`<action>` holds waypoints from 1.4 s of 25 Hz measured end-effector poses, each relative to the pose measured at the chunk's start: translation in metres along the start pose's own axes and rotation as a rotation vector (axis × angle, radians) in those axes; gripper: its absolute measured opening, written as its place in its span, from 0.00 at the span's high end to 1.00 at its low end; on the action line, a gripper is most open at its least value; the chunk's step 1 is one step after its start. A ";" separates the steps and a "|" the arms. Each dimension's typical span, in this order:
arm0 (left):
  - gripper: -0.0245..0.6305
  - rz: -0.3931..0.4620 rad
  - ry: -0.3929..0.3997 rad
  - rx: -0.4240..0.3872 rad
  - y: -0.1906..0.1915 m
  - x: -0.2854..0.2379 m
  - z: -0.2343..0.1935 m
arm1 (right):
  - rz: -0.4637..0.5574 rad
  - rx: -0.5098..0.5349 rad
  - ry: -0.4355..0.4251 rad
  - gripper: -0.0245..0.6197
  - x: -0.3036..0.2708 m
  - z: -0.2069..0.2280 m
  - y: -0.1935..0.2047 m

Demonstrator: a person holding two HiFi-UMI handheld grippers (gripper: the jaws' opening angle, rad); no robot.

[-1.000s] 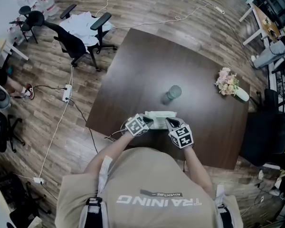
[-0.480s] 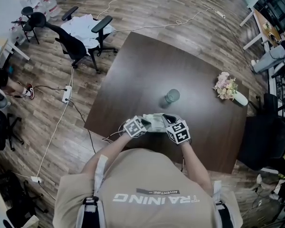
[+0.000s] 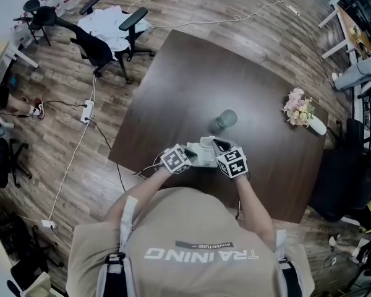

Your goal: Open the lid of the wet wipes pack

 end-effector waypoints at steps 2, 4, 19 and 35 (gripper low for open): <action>0.95 0.000 0.000 0.000 -0.001 -0.002 0.001 | -0.008 -0.003 -0.003 0.94 -0.003 0.004 0.003; 0.95 -0.005 0.001 -0.003 -0.001 -0.003 0.002 | -0.013 -0.004 -0.006 0.94 -0.007 0.005 0.005; 0.95 0.001 0.036 0.025 0.001 -0.003 -0.001 | -0.066 -0.036 -0.052 0.94 -0.032 0.017 0.015; 0.95 0.015 -0.060 -0.022 0.005 0.006 -0.008 | -0.157 -0.100 -0.070 0.94 -0.054 0.012 0.022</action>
Point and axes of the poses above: the fingertips, and each gripper's own axes: x backward along the fingers, z to its right, y out of its underside, the point moved 5 cm from there along x, backward along the fingers, and after that the axes turned 3 degrees about x, right-handed, at the moved point
